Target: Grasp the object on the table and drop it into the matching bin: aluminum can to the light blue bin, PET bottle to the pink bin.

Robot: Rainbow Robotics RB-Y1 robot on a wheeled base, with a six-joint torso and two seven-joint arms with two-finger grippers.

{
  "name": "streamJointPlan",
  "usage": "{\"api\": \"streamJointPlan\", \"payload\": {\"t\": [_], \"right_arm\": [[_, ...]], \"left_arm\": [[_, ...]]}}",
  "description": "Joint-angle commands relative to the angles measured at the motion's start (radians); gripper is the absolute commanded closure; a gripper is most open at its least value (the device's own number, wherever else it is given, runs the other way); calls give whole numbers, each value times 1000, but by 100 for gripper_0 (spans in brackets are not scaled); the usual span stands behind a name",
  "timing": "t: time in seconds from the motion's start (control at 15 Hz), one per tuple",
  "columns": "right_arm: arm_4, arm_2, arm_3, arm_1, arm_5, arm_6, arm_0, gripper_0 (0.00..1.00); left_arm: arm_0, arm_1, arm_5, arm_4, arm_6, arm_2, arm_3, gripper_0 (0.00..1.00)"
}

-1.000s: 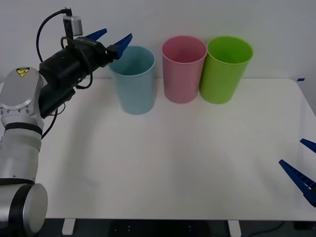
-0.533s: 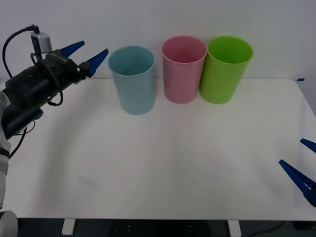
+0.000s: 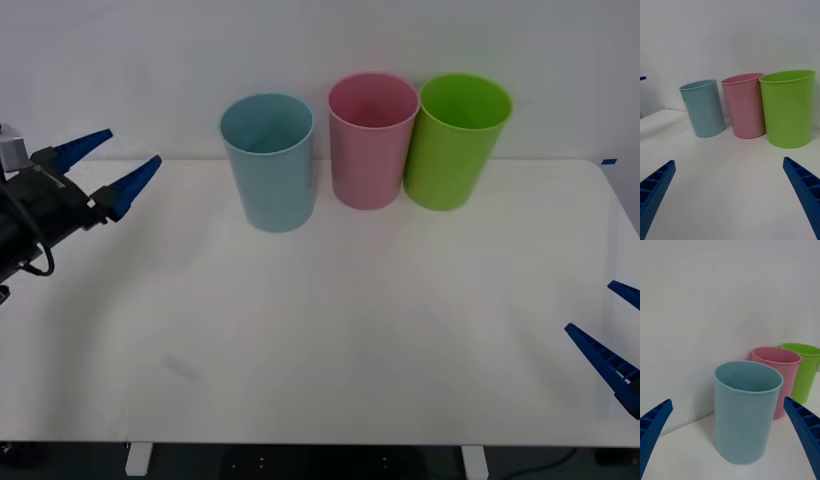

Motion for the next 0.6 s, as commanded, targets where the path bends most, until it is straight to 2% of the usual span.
{"api": "streamJointPlan", "payload": {"t": [0.07,0.4,0.6], "right_arm": [[0,0,0,0,0,0,0,0],[0,0,0,0,0,0,0,0],[0,0,0,0,0,0,0,0]], "left_arm": [[74,18,-29,34,-71,29,-25,0],[197,118,-101,121,-126,59,-25,0],[257,146,-136,143,-142,90,-25,0]]}}
